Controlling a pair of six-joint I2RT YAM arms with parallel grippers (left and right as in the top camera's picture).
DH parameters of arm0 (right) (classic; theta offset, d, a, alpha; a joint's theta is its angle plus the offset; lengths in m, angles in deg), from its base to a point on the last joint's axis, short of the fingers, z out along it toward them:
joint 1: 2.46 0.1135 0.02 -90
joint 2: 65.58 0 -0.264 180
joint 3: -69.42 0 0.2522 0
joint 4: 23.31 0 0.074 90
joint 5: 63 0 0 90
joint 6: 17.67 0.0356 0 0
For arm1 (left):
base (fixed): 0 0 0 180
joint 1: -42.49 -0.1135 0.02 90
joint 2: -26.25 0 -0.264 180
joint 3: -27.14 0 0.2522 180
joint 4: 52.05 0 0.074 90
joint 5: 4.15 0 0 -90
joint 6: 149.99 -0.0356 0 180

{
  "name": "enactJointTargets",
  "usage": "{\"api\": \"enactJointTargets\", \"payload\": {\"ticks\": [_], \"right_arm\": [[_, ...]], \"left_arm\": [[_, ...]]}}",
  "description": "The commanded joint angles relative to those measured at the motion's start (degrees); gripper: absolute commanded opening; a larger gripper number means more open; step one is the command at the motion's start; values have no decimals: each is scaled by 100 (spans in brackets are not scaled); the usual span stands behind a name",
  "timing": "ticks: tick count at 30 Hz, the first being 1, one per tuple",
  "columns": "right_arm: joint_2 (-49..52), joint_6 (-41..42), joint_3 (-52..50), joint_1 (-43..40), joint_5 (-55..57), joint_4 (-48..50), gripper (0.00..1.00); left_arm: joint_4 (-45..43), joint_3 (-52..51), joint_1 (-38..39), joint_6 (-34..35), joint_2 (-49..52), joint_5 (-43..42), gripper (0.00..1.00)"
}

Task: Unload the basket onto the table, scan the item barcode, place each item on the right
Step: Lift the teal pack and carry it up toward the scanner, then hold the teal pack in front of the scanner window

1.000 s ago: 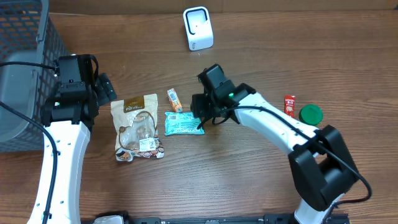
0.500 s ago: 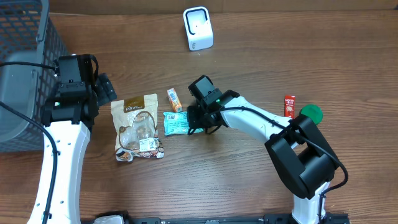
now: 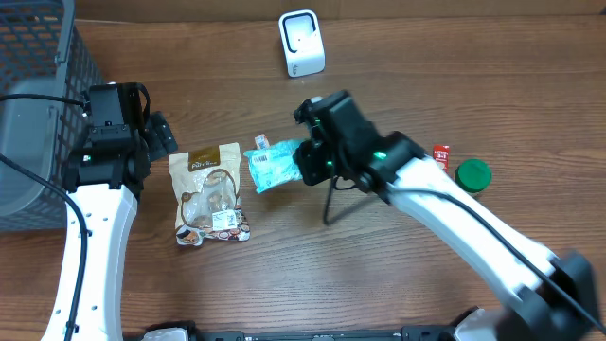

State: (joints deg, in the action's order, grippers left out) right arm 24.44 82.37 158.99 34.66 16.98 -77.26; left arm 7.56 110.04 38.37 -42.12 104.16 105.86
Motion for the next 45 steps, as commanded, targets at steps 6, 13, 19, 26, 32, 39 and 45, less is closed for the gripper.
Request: {"api": "enactJointTargets", "payload": {"ticks": [6, 13, 19, 26, 32, 39, 45], "right_arm": [[-929, -763, 109, -2, 872, -380, 4], [-691, -756, 107, -2, 870, -291, 4], [-636, -748, 107, -2, 846, -105, 4], [-634, -767, 109, -101, 1370, 627, 3], [-555, -1770, 1008, -229, 1449, 1102, 3], [63, -2105, 2031, -824, 1473, 1239, 3], [1117, -2680, 2026, -868, 2588, 2409, 4]], "left_arm": [[0, 70, 2, -7, 9, 94, 100], [0, 70, 2, -7, 9, 94, 100], [0, 70, 2, -7, 9, 94, 100], [0, 70, 2, -7, 9, 94, 100], [0, 70, 2, -7, 9, 94, 100], [0, 70, 2, -7, 9, 94, 100], [0, 70, 2, -7, 9, 94, 100]]}}
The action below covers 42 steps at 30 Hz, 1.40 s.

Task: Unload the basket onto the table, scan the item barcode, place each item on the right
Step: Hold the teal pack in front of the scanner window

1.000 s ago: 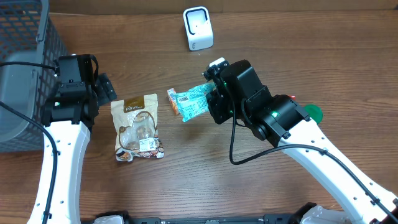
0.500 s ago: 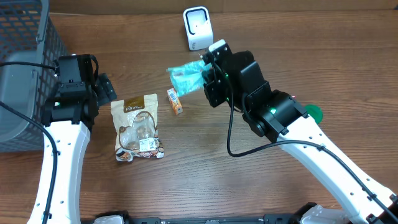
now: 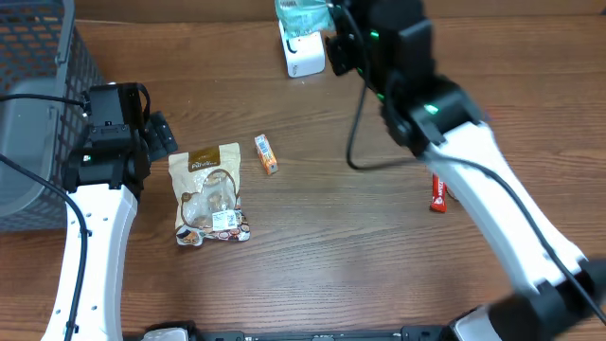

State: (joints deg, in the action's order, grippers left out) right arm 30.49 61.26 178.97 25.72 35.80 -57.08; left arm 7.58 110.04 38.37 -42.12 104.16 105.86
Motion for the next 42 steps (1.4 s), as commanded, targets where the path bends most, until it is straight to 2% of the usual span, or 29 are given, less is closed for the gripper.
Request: {"api": "enactJointTargets", "payload": {"ticks": [1, 4, 9, 10, 11, 14, 18, 26, 30, 42], "right_arm": [[638, -793, 28, 37, 732, 479, 4], [1244, -1873, 28, 133, 1029, 859, 4], [2050, -3930, 28, 286, 2232, 1998, 4], [2122, -4144, 28, 297, 2297, 2157, 4], [2354, -4822, 28, 348, 2400, 2708, 4], [2597, -5501, 26, 444, 2371, 3279, 4], [3064, -6935, 24, 487, 2380, 4131, 4], [3764, -6983, 22, 487, 2522, 5768, 4], [4072, -7342, 22, 483, 2437, 6610, 4], [4636, -7291, 22, 216, 2404, 6572, 4]], "left_arm": [[-2, 70, 2, -7, 9, 94, 100], [-2, 70, 2, -7, 9, 94, 100], [-2, 70, 2, -7, 9, 94, 100], [-2, 70, 2, -7, 9, 94, 100], [-2, 70, 2, -7, 9, 94, 100], [-2, 70, 2, -7, 9, 94, 100], [-2, 70, 2, -7, 9, 94, 100], [-2, 70, 2, -7, 9, 94, 100], [-2, 70, 2, -7, 9, 94, 100], [-2, 70, 2, -7, 9, 94, 100]]}}
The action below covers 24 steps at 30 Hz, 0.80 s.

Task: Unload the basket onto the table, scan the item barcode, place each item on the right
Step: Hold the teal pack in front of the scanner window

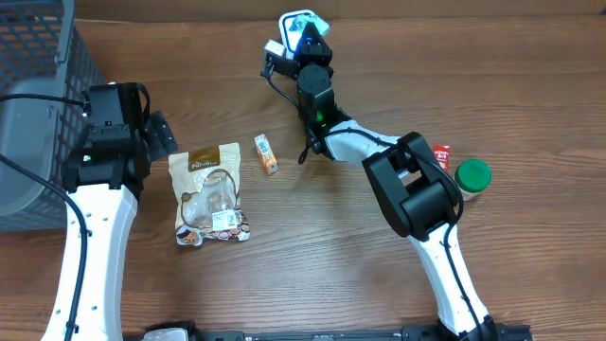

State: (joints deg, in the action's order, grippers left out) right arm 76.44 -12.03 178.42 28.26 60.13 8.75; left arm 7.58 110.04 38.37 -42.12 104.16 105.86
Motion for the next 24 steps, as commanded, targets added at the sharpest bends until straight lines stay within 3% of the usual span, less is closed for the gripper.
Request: {"api": "enactJointTargets", "payload": {"ticks": [1, 5, 16, 24], "right_arm": [[46, 37, 76, -37, -20, -33, 4], [55, 63, 74, 50, 31, -404, 4], [57, 1141, 72, 339, 691, -1471, 4], [-39, 1469, 74, 470, 1335, -922, 4]], "left_arm": [[-2, 70, 2, -7, 9, 94, 100], [-2, 70, 2, -7, 9, 94, 100], [-2, 70, 2, -7, 9, 94, 100], [-2, 70, 2, -7, 9, 94, 100]]}}
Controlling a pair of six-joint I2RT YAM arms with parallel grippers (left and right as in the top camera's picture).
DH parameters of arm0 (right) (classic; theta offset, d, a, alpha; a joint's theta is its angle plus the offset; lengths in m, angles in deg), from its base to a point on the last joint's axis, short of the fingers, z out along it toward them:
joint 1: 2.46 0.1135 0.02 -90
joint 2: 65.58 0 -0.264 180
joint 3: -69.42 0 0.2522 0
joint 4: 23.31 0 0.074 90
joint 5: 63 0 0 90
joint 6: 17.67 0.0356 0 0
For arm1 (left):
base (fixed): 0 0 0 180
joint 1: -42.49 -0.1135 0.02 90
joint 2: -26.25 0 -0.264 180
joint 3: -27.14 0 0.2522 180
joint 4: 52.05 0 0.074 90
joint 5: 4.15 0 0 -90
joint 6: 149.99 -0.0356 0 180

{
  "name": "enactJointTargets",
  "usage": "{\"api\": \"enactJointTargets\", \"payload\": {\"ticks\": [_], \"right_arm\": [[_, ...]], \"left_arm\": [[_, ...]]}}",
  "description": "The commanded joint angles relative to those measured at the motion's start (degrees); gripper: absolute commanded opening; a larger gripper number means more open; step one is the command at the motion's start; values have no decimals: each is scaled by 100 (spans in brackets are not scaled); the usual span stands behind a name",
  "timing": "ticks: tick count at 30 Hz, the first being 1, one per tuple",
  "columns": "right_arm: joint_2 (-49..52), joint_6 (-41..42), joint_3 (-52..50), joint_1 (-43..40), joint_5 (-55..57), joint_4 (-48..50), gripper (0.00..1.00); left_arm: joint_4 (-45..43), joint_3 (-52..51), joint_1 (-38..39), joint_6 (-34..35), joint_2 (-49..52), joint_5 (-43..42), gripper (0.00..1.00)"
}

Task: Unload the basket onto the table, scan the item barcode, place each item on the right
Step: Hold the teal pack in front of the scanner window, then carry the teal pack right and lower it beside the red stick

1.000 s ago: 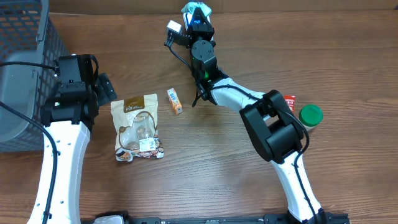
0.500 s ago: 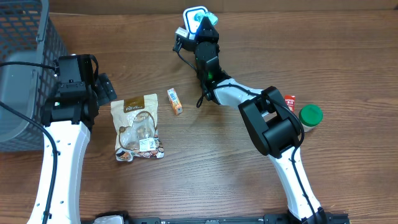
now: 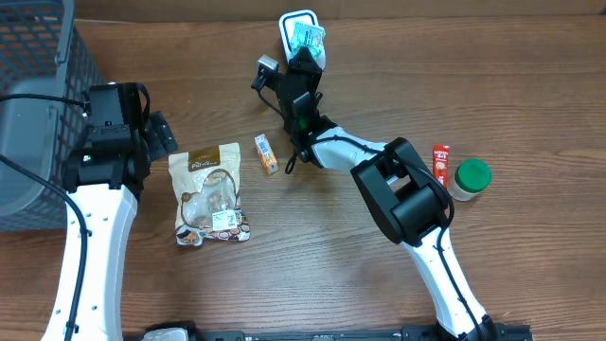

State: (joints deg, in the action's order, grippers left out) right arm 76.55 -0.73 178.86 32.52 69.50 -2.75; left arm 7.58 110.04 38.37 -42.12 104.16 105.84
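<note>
The white barcode scanner [image 3: 289, 28] stands at the far edge of the table. My right gripper [image 3: 305, 55] is shut on a teal packet [image 3: 308, 36] and holds it right against the scanner's front, covering most of it. The right arm stretches across the table from the near right. My left gripper [image 3: 161, 135] hovers at the left, beside the brown pouch, open and holding nothing.
A brown snack pouch [image 3: 210, 192] lies left of centre, with a small orange box [image 3: 266, 153] next to it. A red tube [image 3: 440, 163] and a green-lidded jar [image 3: 471, 177] sit at the right. A grey basket [image 3: 38, 85] fills the far left.
The teal packet has shifted slightly right and down in front of the scanner and shows more of its face. The right wrist has turned a little. The left arm is unchanged.
My right gripper first held the teal packet over mid-table, next to the brown pouch. Then it held the packet high up by the scanner. Then the packet was at the scanner's front, where it still is, slightly shifted. The left arm stayed put throughout.
</note>
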Motion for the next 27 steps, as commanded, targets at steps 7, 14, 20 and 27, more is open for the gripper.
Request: {"api": "enactJointTargets", "payload": {"ticks": [7, 14, 20, 27], "right_arm": [[-1008, 933, 31, 94, 894, 170, 4], [-2444, 3536, 31, 160, 1147, -2686, 4], [-3480, 7342, 31, 101, -144, -6843, 4], [-3523, 8555, -238, -313, -2433, -9722, 4]], "left_arm": [[-2, 70, 2, -7, 9, 96, 100], [-2, 70, 2, -7, 9, 96, 100], [-2, 70, 2, -7, 9, 96, 100], [-2, 70, 2, -7, 9, 96, 100]]}}
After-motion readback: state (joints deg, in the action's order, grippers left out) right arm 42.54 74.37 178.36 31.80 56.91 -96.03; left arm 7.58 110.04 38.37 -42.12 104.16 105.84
